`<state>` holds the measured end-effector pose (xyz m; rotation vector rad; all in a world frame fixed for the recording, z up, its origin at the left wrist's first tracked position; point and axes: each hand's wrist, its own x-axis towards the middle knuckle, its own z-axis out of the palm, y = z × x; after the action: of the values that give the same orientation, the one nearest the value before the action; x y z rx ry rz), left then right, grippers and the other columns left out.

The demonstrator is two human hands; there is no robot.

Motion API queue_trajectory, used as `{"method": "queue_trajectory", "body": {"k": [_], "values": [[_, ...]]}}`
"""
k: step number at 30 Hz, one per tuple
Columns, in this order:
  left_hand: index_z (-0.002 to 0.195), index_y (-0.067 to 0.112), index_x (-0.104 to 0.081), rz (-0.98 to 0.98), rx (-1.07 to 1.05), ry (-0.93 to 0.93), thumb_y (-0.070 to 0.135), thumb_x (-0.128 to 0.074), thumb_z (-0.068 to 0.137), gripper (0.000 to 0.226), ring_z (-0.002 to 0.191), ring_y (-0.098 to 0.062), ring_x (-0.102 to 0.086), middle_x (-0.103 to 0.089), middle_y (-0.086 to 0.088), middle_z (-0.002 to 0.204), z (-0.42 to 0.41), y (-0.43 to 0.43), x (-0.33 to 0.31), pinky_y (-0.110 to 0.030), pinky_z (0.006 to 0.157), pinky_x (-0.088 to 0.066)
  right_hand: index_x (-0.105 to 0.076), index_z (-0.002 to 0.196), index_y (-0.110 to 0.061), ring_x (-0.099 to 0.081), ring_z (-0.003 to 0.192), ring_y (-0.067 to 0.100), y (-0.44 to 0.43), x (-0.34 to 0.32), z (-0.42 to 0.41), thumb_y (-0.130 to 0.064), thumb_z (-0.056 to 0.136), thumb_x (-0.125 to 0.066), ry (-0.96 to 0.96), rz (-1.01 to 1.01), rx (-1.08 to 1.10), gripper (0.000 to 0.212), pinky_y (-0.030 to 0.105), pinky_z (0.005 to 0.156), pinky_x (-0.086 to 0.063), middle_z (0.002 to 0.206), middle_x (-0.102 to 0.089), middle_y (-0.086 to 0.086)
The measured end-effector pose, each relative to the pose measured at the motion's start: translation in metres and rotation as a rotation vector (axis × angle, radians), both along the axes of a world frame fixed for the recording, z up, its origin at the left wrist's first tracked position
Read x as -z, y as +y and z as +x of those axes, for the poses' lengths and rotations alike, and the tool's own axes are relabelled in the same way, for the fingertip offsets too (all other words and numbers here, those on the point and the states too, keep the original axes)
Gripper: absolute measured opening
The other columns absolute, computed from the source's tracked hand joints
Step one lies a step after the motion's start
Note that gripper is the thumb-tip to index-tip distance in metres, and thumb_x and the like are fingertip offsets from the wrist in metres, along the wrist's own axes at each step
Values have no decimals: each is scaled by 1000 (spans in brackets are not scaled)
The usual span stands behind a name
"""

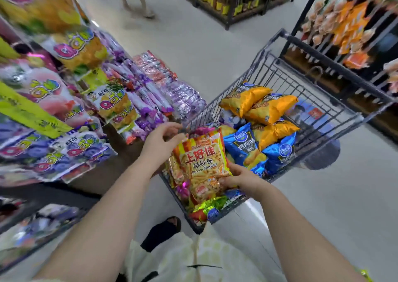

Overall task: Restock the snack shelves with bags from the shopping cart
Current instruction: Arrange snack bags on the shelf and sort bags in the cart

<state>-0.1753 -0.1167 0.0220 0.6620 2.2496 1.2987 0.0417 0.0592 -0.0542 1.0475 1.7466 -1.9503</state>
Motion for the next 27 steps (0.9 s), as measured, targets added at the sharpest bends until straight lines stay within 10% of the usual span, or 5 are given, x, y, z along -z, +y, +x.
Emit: {"method": "queue_trajectory", "body": {"k": [9,12,18,24,27], "values": [[113,26,-60,72,-515,-586,41,-67,88,30,98,-14,-64,-65,0,116,124,-132,28,-33,80,-55,-45,140,-12,-63,111,22,-77,-10,-26,-33,54,-89,101,-197,-120,98,35,77,-57,131,-60,5],[117,18,-57,276,-685,-756,49,-67,77,51,104,-23,-67,-70,-5,115,156,-172,27,-44,92,-54,-47,134,-9,-62,104,21,-123,-24,-41,-15,79,-77,93,-268,-234,63,45,90,-55,118,-61,6],[114,14,-60,524,-946,-675,29,-55,98,23,81,-12,-72,-75,0,97,185,-262,-3,-29,67,-59,-59,115,-14,-67,90,17,-222,-68,-69,-4,93,-57,168,-260,-522,25,32,81,-57,104,-68,5],[109,24,-60,628,-1246,-518,37,-65,90,23,97,-19,-69,-73,0,103,209,-381,-34,-36,84,-54,-58,125,-21,-65,111,18,-365,-108,-95,-41,67,-78,277,-201,-861,65,42,98,-50,118,-70,0],[103,23,-63,647,-1363,-413,36,-65,90,18,88,-16,-70,-76,4,93,223,-457,-55,-34,78,-55,-60,120,-26,-64,111,17,-458,-120,-97,-36,74,-76,305,-226,-921,50,40,95,-51,118,-70,-2]]}}
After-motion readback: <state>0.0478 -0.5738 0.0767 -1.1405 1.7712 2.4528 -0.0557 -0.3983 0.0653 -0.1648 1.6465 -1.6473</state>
